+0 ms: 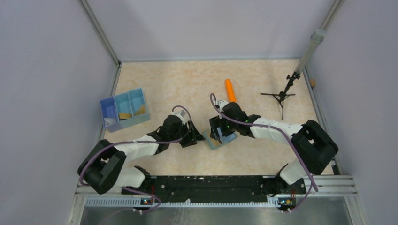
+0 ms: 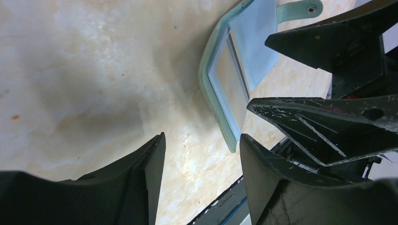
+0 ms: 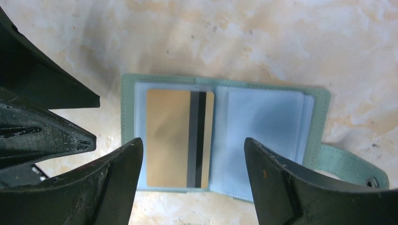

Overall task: Put the credit cards into the card holder
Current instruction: Pick up the credit card from the storage box.

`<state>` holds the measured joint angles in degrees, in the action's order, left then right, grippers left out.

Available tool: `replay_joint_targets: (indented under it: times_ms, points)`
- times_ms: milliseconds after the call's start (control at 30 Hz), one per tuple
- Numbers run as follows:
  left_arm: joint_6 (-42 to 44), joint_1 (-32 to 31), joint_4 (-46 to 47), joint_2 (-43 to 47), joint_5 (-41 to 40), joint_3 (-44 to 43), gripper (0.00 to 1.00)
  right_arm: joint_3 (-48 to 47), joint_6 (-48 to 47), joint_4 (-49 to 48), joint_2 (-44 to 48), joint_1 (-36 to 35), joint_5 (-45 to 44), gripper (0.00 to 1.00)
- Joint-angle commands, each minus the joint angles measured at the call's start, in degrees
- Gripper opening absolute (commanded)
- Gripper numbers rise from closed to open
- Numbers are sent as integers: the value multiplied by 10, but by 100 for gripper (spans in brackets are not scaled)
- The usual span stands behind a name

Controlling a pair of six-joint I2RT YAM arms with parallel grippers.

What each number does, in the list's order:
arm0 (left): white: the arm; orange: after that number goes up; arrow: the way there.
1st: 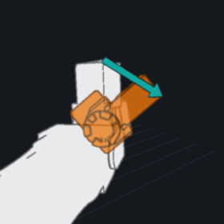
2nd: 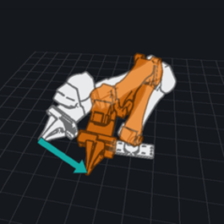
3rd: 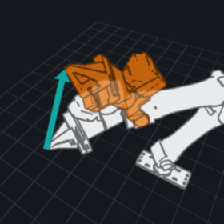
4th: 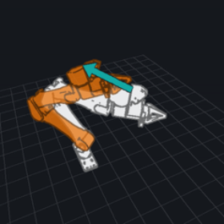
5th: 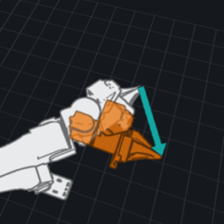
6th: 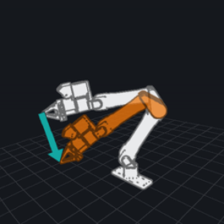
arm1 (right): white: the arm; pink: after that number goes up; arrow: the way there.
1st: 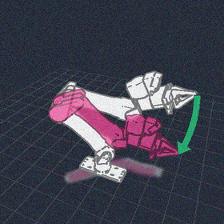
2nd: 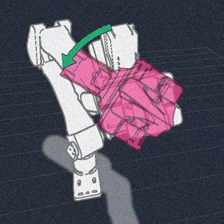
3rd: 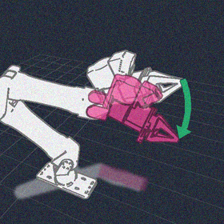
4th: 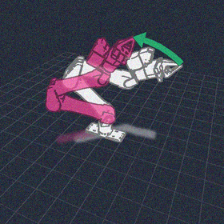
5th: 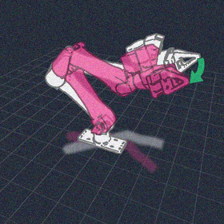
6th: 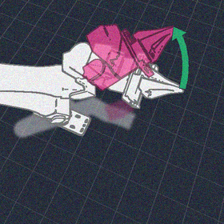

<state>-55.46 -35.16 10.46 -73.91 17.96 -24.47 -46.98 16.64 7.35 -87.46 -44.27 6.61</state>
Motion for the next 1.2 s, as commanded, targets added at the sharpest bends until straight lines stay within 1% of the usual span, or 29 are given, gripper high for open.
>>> replay_joint_targets:
  times_ms: [0, 67, 167, 500, 667, 1000, 1167]
  points:
    - [-22, -21, 60, -34, -3, -31, 63, 18, 21, -41, 16, 23, 81, 77]
    - [-27, -27, 71, -53, -2, -38, 62, 19, 23, -42, 11, 23, 93, 77]
    - [-36, -31, 91, -74, 0, -44, 58, 23, 26, -41, 1, 23, 92, 75]
    - [-37, -32, 106, -110, 1, -50, 35, 26, 35, -40, -28, 23, 97, 73]
    - [-38, -32, 110, -117, 2, -48, 25, 26, 47, -47, -39, 23, 128, 69]
    - [-39, -32, 112, -124, 3, -45, 23, 23, 70, -70, -42, 16, 176, 65]
    - [-37, -32, 105, -121, -1, -46, 23, 17, 77, -70, -44, 11, 175, 64]
